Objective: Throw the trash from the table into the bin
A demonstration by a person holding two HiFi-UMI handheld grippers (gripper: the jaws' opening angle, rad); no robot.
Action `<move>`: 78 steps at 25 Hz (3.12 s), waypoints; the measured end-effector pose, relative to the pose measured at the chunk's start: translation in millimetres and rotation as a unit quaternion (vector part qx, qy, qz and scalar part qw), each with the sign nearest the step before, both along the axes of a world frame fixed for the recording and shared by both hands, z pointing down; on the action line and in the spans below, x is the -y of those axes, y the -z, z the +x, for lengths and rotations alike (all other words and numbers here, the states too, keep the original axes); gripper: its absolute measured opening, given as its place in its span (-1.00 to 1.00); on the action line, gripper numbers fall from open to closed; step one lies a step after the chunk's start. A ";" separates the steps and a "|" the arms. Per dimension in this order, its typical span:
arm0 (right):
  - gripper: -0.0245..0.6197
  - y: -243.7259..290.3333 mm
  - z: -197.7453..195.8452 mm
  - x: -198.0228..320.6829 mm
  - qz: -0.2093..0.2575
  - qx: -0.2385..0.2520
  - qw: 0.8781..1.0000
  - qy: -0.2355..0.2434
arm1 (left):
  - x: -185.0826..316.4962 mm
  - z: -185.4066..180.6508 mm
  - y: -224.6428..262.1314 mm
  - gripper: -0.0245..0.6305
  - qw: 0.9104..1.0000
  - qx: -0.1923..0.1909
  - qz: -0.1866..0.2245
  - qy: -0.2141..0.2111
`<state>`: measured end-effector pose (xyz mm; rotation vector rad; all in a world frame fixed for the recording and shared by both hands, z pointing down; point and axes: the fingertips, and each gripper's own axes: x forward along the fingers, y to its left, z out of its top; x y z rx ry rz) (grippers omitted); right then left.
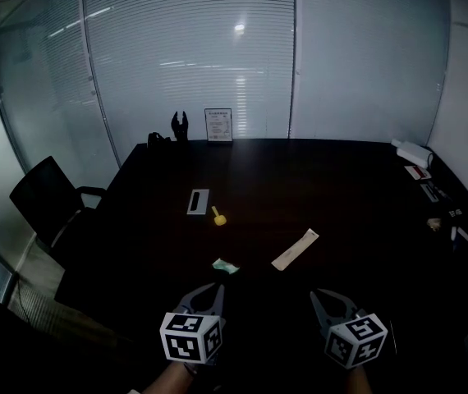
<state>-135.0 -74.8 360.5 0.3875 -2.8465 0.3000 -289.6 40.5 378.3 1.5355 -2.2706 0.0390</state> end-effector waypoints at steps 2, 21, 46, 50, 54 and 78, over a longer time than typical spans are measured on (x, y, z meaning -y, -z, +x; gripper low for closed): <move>-0.90 -5.7 -3.0 0.1 0.001 -0.008 1.000 0.003 | 1.4 -0.6 -2.4 -0.93 1.000 -0.002 0.001 -0.002; -0.20 -95.7 -253.8 -32.7 0.090 -0.301 0.896 0.315 | -66.2 -132.7 -55.0 -0.93 0.996 -0.037 -0.035 0.069; -0.71 -233.4 -283.5 -13.4 0.137 -0.589 0.743 0.286 | -99.6 -165.1 -93.1 -0.93 0.994 -0.067 -0.056 0.070; -0.79 -214.7 -289.0 -45.1 0.081 -0.483 0.812 0.317 | -91.5 -153.9 -88.4 -0.93 0.995 -0.059 -0.056 0.055; -0.80 -163.7 -256.1 -52.0 0.055 -0.420 0.858 0.292 | -71.1 -133.9 -82.5 -0.93 0.997 -0.047 -0.053 0.026; -0.80 -65.8 422.9 106.4 -0.056 -0.253 0.926 -0.275 | 239.8 423.6 -60.8 -0.93 0.864 0.017 -0.046 -0.501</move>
